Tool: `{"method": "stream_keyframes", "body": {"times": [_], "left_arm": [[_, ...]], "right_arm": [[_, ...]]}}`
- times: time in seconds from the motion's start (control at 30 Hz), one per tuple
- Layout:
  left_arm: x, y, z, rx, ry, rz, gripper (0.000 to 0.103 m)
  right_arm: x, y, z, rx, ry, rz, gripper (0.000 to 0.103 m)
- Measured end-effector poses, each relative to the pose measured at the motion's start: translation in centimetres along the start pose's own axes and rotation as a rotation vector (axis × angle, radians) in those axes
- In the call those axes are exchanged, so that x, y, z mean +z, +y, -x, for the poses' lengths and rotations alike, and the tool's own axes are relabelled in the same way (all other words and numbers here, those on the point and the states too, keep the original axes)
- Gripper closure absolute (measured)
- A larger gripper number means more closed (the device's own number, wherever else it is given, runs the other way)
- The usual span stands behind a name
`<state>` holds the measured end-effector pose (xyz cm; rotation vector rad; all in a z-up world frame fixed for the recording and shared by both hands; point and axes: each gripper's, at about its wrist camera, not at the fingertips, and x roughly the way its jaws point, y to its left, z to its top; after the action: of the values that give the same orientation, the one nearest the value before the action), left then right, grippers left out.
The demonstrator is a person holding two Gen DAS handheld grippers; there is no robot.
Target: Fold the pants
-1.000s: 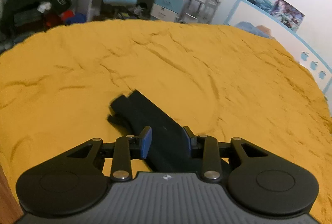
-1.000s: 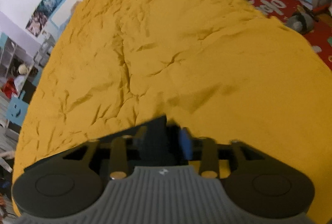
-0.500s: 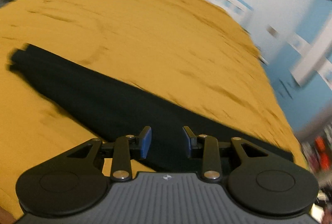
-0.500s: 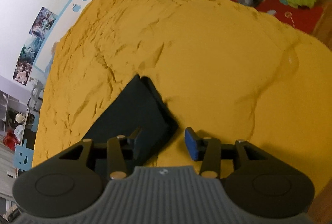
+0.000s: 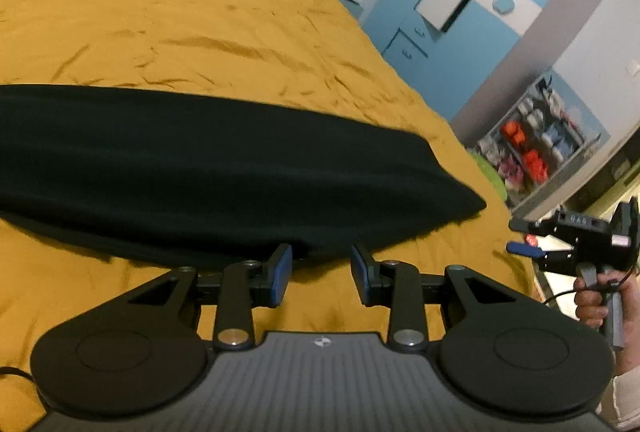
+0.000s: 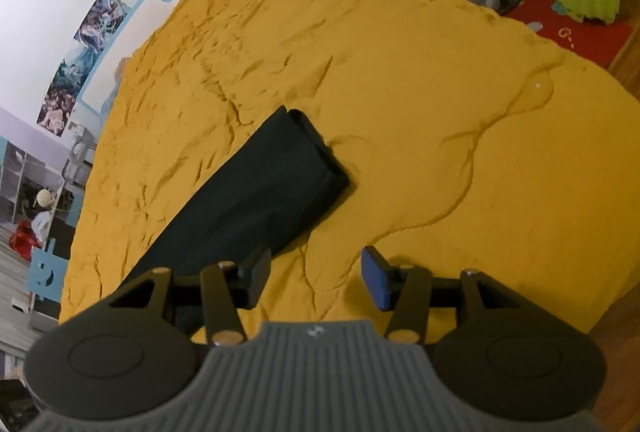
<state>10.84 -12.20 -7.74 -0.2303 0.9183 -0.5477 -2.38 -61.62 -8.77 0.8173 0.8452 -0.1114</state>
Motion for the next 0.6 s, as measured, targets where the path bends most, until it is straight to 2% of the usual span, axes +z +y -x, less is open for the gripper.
{"method": "stream_keyframes", "body": {"times": [0.13, 0.27, 0.47, 0.5, 0.53, 0.57, 0.6], "left_arm": [[-0.4, -0.9, -1.3, 0.036, 0.017, 0.009, 0.064], [-0.2, -1.2, -2.3, 0.035, 0.031, 0.008, 0.063], [0.4, 0.0, -4.3, 0.02, 0.042, 0.127, 0.065], [0.4, 0.1, -4.4, 0.011, 0.038, 0.14, 0.069], [0.5, 0.0, -4.4, 0.019, 0.036, 0.142, 0.081], [0.5, -0.2, -4.3, 0.041, 0.026, 0.128, 0.096], [0.5, -0.4, -4.2, 0.056, 0.019, 0.113, 0.098]], "right_arm": [[0.0, -0.8, -1.0, 0.038, -0.011, -0.05, 0.056], [0.9, -1.4, -2.6, 0.058, -0.028, -0.113, 0.054], [2.7, -3.1, -5.0, 0.102, -0.057, -0.254, 0.055], [2.9, -3.0, -5.4, 0.107, -0.057, -0.254, 0.056], [3.0, -2.9, -5.8, 0.11, -0.049, -0.255, 0.059], [3.1, -2.8, -6.1, 0.114, -0.041, -0.26, 0.07], [3.1, -2.7, -6.3, 0.123, -0.04, -0.267, 0.081]]}}
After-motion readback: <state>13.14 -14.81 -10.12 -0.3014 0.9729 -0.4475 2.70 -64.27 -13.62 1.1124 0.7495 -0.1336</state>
